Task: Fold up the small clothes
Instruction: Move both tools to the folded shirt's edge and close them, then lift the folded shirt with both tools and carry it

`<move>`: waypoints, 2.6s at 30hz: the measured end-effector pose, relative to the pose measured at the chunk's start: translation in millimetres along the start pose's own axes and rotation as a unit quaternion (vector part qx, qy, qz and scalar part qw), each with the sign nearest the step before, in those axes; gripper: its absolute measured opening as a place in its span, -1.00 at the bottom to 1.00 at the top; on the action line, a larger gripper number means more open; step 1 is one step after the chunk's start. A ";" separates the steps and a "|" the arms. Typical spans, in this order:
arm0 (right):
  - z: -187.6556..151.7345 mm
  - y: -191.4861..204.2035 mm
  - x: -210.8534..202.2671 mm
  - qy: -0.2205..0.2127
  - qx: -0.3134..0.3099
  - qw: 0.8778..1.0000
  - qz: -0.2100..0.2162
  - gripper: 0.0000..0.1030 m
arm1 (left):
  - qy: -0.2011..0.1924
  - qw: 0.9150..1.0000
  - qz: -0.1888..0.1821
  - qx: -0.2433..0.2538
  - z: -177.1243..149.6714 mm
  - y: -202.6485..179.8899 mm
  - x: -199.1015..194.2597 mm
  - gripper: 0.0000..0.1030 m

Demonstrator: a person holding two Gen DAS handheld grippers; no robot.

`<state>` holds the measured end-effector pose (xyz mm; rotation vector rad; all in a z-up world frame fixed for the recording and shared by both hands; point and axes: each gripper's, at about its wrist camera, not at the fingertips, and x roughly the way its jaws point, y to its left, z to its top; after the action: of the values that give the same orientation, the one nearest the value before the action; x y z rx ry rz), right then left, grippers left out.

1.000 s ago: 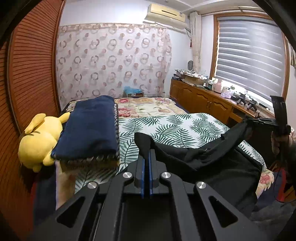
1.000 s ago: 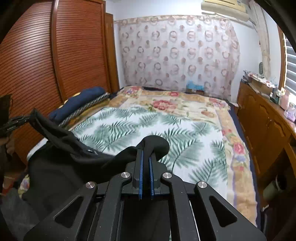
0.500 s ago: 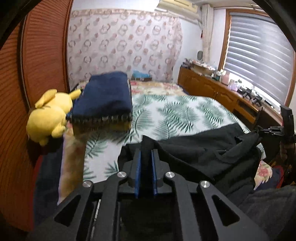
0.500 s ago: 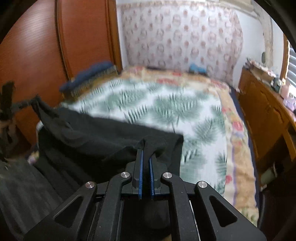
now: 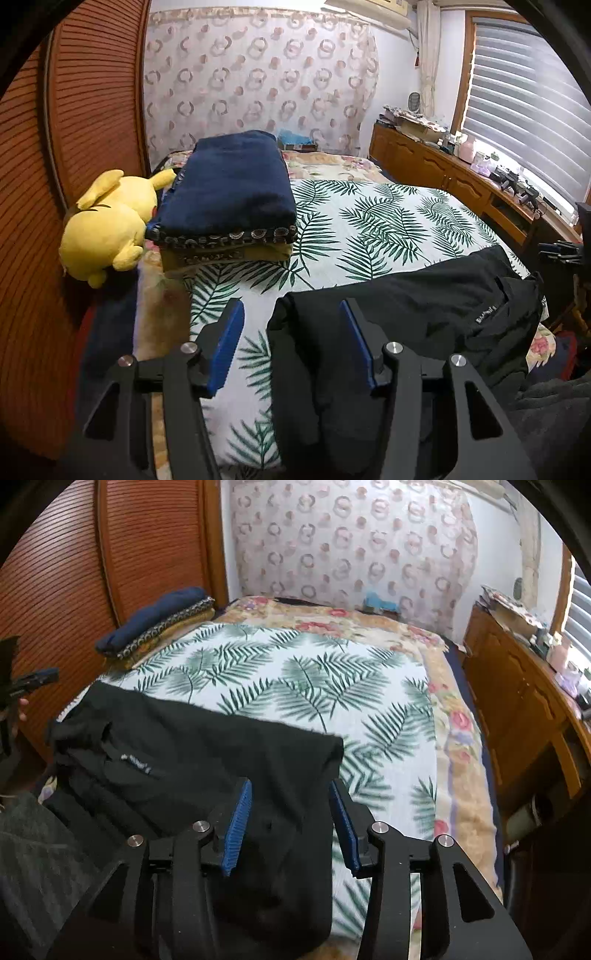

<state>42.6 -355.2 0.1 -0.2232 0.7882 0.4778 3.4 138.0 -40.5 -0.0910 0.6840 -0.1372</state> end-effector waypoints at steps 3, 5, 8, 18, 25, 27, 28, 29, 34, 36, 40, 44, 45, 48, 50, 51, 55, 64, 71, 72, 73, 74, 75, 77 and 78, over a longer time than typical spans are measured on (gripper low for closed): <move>7.6 -5.9 17.4 0.006 0.003 1.000 0.002 -0.02 | 0.015 1.000 0.008 0.000 5.0 4.4 21.1 0.02; 11.2 -6.3 34.3 0.012 -0.003 1.000 0.002 -0.02 | 0.026 1.000 0.011 0.000 7.1 8.2 33.9 0.02; 15.1 -10.4 63.2 0.024 0.000 1.000 0.004 -0.01 | 0.043 0.999 0.016 0.008 9.4 8.7 54.7 0.02; 16.7 -30.1 114.5 0.042 0.032 0.999 -0.013 0.14 | 0.077 0.997 0.015 0.011 6.5 10.8 93.3 0.03; 11.1 -29.9 120.8 0.040 0.032 0.999 -0.020 0.36 | 0.091 0.996 0.007 0.002 -3.6 14.5 102.4 0.03; 11.2 -31.8 121.4 0.040 0.034 0.999 -0.018 0.40 | 0.090 0.996 0.004 -0.001 -4.5 15.0 102.0 0.04; 11.1 -32.4 121.4 0.040 0.035 0.998 -0.017 0.42 | 0.089 0.996 0.003 -0.003 -5.1 15.2 101.9 0.04; 11.1 -32.0 121.7 0.040 0.034 0.998 -0.018 0.43 | 0.089 0.996 0.001 -0.005 -5.7 15.7 101.7 0.04; 10.9 -30.3 122.2 0.039 0.032 0.999 -0.018 0.45 | 0.088 0.996 0.000 -0.007 -6.6 15.4 101.8 0.04; 10.9 -30.4 122.2 0.039 0.032 0.999 -0.019 0.45 | 0.089 0.996 0.000 -0.008 -5.9 16.3 102.7 0.04; 10.4 -30.7 122.1 0.039 0.032 0.999 -0.019 0.45 | 0.091 0.994 -0.046 -0.039 -3.9 19.1 99.4 0.04; 10.3 -29.8 121.7 0.038 0.030 0.999 -0.022 0.44 | 0.092 0.995 -0.029 -0.017 -6.2 12.6 101.7 -0.03; 10.4 -29.3 121.4 0.038 0.028 0.999 -0.021 0.42 | 0.092 0.995 -0.029 -0.015 -6.3 11.4 101.2 -0.07; 12.4 -23.0 119.6 0.030 0.016 0.999 -0.007 -0.03 | 0.094 0.995 -0.038 -0.012 -5.8 9.4 100.2 -0.31; 12.9 -15.6 118.2 0.027 0.000 1.000 0.008 -0.50 | 0.096 0.994 -0.052 -0.011 -6.6 6.6 99.9 -0.60; 13.7 -13.2 118.0 0.028 0.002 0.999 0.019 -0.60 | 0.096 0.994 -0.057 -0.009 -7.0 4.4 98.9 -0.80; 12.7 -0.5 106.5 0.012 -0.003 0.999 0.042 -0.74 | 0.052 0.997 -0.059 0.002 -3.2 -10.5 69.3 -0.89; 14.2 23.7 -26.1 -0.125 0.017 0.991 0.046 -0.77 | -0.093 0.992 -0.084 0.003 25.7 -42.6 -58.0 -0.90; 28.1 36.5 -127.6 -0.205 0.001 0.979 0.012 -0.77 | -0.188 0.976 -0.109 0.014 66.0 -50.8 -130.1 -0.90; 29.4 38.0 -139.4 -0.218 0.000 0.976 0.010 -0.77 | -0.195 0.974 -0.112 0.013 68.9 -51.1 -134.3 -0.90; 32.7 39.4 -154.8 -0.237 0.001 0.972 0.012 -0.77 | -0.207 0.972 -0.114 0.017 74.9 -53.2 -141.7 -0.90; 35.0 41.1 -164.2 -0.248 0.001 0.969 0.010 -0.77 | -0.213 0.970 -0.114 0.019 77.6 -55.0 -144.7 -0.90; 37.5 42.9 -173.9 -0.259 -0.001 0.966 0.007 -0.77 | -0.222 0.968 -0.114 0.022 83.5 -55.8 -150.7 -0.90; 46.2 46.0 -193.6 -0.275 -0.006 0.961 0.004 -0.77 | -0.238 0.964 -0.117 0.029 94.2 -57.0 -164.5 -0.90; 50.1 47.4 -201.5 -0.281 -0.008 0.960 0.004 -0.77 | -0.244 0.962 -0.116 0.031 96.7 -57.7 -168.3 -0.90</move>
<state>-71.4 -361.6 179.8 -0.0905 0.2286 0.5223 -69.8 111.1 146.5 -0.1381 0.1731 -0.3480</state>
